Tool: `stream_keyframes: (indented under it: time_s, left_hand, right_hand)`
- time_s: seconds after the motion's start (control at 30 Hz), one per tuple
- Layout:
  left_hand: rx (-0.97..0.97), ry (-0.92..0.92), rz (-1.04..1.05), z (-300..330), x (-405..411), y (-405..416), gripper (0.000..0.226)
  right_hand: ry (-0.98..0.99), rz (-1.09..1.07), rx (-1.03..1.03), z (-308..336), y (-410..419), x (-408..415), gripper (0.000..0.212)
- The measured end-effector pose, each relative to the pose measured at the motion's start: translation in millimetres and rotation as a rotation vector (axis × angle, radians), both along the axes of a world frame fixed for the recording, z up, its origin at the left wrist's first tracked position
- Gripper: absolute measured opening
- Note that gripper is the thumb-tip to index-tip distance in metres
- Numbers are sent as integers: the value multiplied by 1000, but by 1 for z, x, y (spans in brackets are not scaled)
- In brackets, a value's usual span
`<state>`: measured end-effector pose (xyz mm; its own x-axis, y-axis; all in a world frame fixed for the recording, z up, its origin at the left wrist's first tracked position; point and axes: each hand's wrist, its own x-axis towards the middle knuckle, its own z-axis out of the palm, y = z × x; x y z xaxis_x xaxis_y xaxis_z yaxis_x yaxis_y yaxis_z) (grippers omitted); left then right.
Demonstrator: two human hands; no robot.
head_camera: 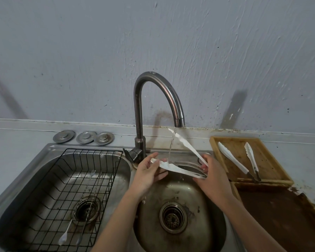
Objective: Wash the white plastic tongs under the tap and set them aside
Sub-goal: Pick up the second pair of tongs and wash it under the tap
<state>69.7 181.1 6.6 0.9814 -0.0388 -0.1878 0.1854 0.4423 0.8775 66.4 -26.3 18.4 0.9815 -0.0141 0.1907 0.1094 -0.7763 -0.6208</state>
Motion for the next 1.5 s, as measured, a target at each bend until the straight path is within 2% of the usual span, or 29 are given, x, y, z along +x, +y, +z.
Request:
stream_keyframes:
  time_s: [0.17, 0.23, 0.4, 0.53, 0.63, 0.7, 0.77, 0.83, 0.93, 1.03, 1.13, 1.23, 1.3, 1.4, 1.5]
  left_hand:
    - [71, -84, -18, 8, -2, -6, 28]
    - [85, -107, -27, 11, -3, -10, 26]
    - [129, -136, -73, 17, -4, -15, 28]
    - [168, -132, -112, 15, -5, -12, 27]
    - [177, -106, -96, 9, -6, -8, 22]
    - [138, -84, -77, 4, -8, -6, 22]
    - [93, -54, -69, -1, -10, -4, 25]
    - [66, -14, -50, -4, -11, -4, 19]
    - [-3, 52, -9, -8, -10, -15, 14]
    - [0, 134, 2, -12, -9, -23, 11]
    - [-4, 194, -5, -13, -5, -15, 11]
    - [-174, 225, 148, -10, 7, -8, 19]
    - [-177, 217, 202, -9, 11, -12, 22]
    - [-60, 177, 99, -16, 5, -32, 30]
    - [-98, 205, -23, -25, -2, -47, 24]
  right_hand:
    - [19, -1, -19, -12, -7, 1, 46]
    - [32, -19, -8, -18, -9, -1, 44]
    - [183, -17, 173, -30, -10, -4, 66]
    - [254, 94, 212, -31, -10, -6, 60]
    - [430, 301, 271, -24, -4, -12, 49]
    - [568, 359, 337, -21, 0, -12, 57]
    - [727, 295, 475, -21, 2, -10, 74]
    - [803, 202, 540, -19, 10, -10, 75]
    - [815, 110, 487, -20, 32, -13, 66]
    - [845, 49, 530, -25, 43, -13, 64]
    - [878, 50, 512, -27, 39, -12, 61]
    - [892, 71, 483, -29, 36, -13, 59]
    - [911, 50, 511, -29, 35, -14, 59]
    - [890, 0, 552, -23, 33, -12, 60]
    - [840, 0, 534, -16, 33, -8, 63]
